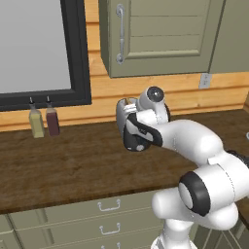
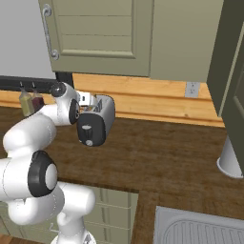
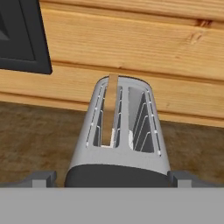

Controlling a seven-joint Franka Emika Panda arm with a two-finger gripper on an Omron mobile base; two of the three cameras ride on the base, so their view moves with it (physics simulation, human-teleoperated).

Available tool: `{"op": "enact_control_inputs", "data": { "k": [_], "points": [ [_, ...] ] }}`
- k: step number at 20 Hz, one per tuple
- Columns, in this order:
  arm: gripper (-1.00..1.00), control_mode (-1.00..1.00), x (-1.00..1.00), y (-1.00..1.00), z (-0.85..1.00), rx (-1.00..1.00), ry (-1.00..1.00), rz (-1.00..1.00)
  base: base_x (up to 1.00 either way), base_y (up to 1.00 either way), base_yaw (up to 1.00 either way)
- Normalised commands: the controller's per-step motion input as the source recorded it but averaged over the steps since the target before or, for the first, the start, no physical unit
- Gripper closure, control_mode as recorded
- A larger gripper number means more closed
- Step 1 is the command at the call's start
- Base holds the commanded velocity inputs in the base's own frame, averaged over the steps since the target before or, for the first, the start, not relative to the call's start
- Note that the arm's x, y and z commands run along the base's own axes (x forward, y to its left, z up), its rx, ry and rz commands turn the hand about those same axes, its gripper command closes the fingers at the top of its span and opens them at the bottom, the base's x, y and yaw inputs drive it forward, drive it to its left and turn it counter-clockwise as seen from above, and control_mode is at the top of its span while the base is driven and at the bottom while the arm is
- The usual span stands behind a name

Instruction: Start the toaster. Once the lever pops up, take the bread to the plate on the dining counter.

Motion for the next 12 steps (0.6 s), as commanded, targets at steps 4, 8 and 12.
{"op": "enact_control_inputs", "data": {
  "k": [4, 8, 12],
  "points": [
    [-1.00, -1.00, 0.20, 0.04, -0.04, 0.00, 0.00, 0.00, 0.00, 0.00, 0.00],
    [-1.00, -1.00, 0.15, 0.04, -0.06, 0.00, 0.00, 0.00, 0.00, 0.00, 0.00],
    [-1.00, -1.00, 0.16, 0.02, -0.11, 0.00, 0.00, 0.00, 0.00, 0.00, 0.00]
  ]
}}
